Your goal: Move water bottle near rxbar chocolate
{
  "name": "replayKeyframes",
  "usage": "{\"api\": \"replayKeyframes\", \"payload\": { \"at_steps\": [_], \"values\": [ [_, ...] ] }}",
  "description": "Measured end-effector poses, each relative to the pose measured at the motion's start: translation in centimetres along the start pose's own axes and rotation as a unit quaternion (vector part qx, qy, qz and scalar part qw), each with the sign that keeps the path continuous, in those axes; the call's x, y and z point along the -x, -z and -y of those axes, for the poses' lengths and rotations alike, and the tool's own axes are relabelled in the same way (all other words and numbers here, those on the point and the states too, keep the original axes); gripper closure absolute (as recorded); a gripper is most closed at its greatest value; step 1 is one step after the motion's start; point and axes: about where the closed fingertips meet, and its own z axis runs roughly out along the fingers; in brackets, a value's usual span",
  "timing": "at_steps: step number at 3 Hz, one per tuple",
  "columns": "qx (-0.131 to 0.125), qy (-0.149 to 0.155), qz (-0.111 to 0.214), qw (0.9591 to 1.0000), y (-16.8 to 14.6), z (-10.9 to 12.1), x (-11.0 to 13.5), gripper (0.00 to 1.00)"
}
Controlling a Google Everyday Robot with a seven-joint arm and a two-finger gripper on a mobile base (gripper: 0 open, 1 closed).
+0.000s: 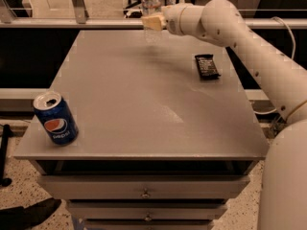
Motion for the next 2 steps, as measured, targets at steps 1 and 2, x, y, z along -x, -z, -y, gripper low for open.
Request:
{"api": "replayKeyframes", "payload": {
  "at_steps": [1, 2],
  "values": [
    [-0.045, -0.011, -0.015, 0.9988, 4.7, 5.6, -1.9, 1.0],
    [-0.07, -0.025, -0.023, 0.997, 7.4, 8.8, -3.5, 1.0]
  ]
}}
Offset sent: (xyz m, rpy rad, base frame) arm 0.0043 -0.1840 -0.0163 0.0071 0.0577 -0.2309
